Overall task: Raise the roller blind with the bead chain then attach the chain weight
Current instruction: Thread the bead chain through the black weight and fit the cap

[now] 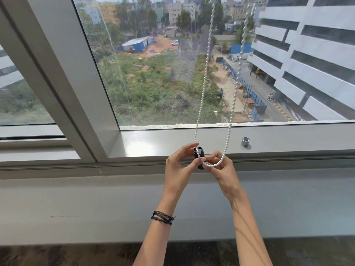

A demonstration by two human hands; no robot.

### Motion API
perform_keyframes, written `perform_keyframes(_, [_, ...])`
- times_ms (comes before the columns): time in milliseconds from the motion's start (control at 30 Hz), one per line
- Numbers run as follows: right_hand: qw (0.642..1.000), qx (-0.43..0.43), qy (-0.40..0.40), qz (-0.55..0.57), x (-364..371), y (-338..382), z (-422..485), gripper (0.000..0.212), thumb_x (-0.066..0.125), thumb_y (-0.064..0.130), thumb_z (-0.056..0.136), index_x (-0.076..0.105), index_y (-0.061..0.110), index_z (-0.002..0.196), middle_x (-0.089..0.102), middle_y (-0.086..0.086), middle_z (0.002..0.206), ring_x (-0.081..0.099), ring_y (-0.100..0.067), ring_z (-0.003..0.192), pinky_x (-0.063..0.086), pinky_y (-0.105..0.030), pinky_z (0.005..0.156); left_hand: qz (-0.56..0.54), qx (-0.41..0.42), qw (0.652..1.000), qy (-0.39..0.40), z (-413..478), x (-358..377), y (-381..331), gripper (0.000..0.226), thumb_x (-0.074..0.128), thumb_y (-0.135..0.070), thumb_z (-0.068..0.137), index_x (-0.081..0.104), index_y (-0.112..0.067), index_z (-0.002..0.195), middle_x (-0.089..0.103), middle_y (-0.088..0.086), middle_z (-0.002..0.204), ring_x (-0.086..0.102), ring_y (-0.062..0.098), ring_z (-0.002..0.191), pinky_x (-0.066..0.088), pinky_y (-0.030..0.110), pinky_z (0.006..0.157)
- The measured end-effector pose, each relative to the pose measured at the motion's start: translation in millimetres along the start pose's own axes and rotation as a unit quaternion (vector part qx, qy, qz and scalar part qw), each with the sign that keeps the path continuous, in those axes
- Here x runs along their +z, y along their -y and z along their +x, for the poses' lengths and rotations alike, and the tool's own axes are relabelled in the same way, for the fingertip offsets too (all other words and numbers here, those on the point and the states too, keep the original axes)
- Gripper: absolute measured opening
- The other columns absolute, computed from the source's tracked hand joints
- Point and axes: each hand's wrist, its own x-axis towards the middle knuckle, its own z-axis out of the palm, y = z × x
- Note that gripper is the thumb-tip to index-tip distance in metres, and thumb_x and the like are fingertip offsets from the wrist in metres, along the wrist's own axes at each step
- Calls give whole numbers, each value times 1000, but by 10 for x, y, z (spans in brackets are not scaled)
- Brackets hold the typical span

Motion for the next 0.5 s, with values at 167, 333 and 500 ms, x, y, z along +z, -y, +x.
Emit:
perform_keyframes(167, [1000,-6,1,-17,-64,65,-23,17,73,11,71,68,26,73,75,3,84,68,-14,83,55,-24,78,-20,10,1000,-3,-22,66,5,35,78,-8,73,70,-23,103,75,-2,95,69,11,93,51,18,86])
perform_keyframes(333, [999,-9,19,-38,-105,148,-16,18,75,9,75,66,23,73,76,0,86,70,-16,82,55,-23,75,-45,9,999,-2,-20,96,-5,37,77,-5,74,70,-24,105,75,1,100,69,13,96,51,23,90])
perform_keyframes(500, [999,-18,0,-29,-84,169,21,16,78,19,70,62,21,72,73,-6,86,69,-20,82,54,-30,78,-65,20,997,38,43,80,-43,40,73,-5,78,67,-26,112,74,2,104,68,18,101,52,31,93])
